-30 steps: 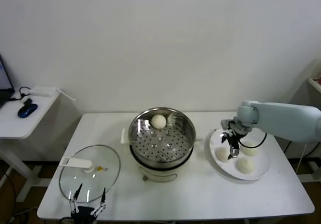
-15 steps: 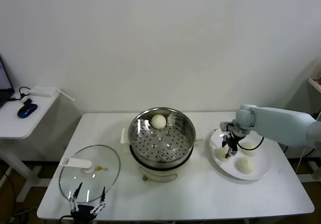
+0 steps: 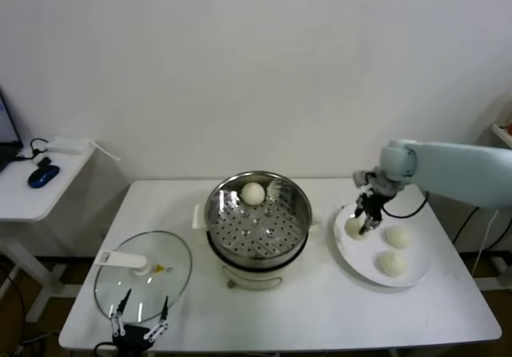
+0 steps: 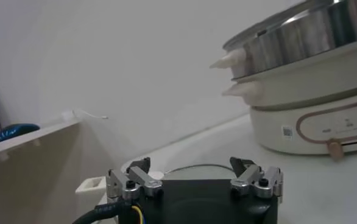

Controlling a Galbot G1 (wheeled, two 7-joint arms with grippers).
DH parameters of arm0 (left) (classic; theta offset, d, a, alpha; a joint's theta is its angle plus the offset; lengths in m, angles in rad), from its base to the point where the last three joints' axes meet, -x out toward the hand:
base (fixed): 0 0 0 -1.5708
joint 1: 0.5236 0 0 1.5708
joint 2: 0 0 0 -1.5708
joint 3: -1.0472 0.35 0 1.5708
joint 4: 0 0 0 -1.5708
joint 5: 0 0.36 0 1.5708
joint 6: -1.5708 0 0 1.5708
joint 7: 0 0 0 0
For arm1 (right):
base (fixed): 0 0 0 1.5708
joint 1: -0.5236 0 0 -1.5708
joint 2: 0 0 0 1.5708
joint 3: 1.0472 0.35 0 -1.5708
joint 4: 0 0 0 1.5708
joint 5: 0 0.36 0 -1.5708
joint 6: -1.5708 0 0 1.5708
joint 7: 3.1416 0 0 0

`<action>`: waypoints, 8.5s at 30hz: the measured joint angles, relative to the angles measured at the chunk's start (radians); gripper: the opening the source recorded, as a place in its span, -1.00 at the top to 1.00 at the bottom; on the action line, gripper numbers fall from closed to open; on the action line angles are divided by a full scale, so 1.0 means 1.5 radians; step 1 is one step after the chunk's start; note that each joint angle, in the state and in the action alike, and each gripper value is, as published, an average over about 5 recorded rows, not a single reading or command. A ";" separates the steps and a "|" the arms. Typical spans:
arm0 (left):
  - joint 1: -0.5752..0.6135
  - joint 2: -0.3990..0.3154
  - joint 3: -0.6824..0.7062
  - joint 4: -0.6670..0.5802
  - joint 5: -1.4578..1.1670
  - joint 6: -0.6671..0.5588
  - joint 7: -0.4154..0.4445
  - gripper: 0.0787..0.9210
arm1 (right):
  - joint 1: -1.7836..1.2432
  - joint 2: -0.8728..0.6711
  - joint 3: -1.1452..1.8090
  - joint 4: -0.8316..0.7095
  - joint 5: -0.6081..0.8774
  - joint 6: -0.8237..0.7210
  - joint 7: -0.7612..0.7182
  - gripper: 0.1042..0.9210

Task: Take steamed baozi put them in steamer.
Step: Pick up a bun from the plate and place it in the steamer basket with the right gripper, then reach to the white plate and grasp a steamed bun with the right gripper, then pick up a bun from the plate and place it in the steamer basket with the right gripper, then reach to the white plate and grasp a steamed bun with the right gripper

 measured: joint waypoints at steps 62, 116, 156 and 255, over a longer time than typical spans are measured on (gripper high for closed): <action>-0.016 -0.003 0.009 0.016 0.027 0.001 0.004 -0.77 | -0.101 0.344 0.191 -0.082 0.143 -0.095 0.091 -0.58; -0.006 -0.015 0.009 0.029 0.054 -0.004 -0.002 -0.77 | -0.162 -0.145 0.074 0.016 -0.250 0.034 -0.008 -0.76; -0.011 -0.015 0.002 0.032 0.059 -0.005 -0.005 -0.77 | -0.147 -0.111 0.097 -0.009 -0.242 0.083 -0.033 0.09; -0.024 -0.014 0.000 0.049 0.077 -0.016 -0.021 -0.77 | 0.015 0.007 -0.051 -0.029 -0.151 0.168 -0.009 -0.76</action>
